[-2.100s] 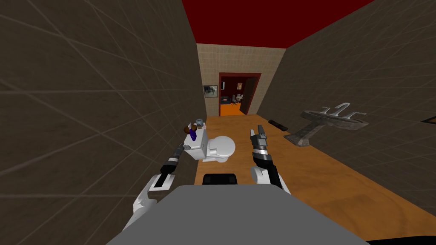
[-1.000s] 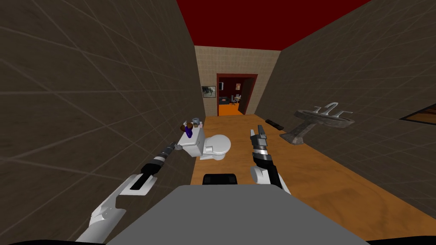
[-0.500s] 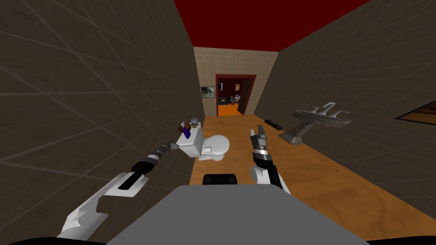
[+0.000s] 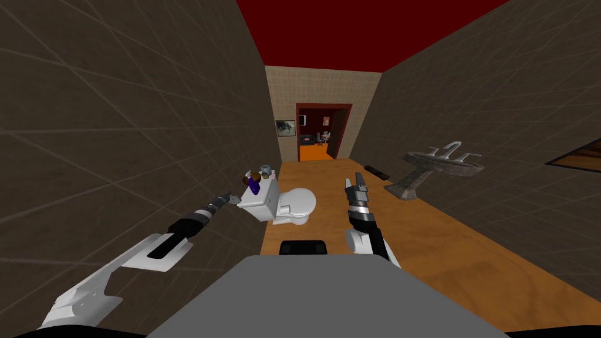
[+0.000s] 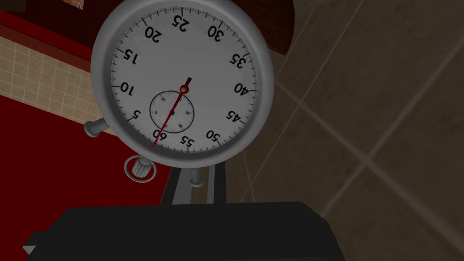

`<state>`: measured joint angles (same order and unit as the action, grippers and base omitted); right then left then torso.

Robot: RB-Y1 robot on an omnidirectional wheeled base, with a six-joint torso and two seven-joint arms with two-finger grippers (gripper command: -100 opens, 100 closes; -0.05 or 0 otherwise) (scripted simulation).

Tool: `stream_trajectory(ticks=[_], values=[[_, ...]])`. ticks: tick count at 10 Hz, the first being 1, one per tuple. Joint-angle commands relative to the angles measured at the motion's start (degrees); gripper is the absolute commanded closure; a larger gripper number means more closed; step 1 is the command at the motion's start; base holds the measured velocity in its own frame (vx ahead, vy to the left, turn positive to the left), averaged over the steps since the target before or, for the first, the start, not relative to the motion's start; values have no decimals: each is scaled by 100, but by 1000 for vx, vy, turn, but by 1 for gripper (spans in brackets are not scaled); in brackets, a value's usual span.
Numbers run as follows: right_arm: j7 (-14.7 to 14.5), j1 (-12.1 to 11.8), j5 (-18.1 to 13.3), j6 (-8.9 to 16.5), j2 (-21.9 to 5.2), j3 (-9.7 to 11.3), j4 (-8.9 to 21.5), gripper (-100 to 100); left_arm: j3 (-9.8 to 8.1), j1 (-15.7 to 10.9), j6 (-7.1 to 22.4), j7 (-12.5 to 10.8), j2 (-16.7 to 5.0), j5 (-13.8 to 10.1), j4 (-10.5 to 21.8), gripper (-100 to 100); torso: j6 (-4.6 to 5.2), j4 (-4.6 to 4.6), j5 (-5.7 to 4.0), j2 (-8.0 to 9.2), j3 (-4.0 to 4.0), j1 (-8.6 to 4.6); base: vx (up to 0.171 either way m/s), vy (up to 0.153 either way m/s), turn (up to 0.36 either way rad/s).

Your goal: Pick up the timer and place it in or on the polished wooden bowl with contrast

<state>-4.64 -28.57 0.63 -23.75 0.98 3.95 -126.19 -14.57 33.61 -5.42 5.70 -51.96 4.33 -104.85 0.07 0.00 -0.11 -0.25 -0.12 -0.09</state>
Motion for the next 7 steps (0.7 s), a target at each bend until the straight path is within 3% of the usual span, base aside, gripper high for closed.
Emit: stream_trajectory(ticks=[1, 7], values=[[0, 0, 0, 0, 0, 0, 0, 0, -101, 108, 200, -100, -286, -126, -90, 100, 0, 0, 0, 0, 0, 0, 109, 2, -32], [0, -1, 0, 0, 0, 0, 0, 0, -435, 443, 784, -378, -1219, -548, -337, 100, 1, -5, 3, -19, -12, 8, 134, 28, -24]])
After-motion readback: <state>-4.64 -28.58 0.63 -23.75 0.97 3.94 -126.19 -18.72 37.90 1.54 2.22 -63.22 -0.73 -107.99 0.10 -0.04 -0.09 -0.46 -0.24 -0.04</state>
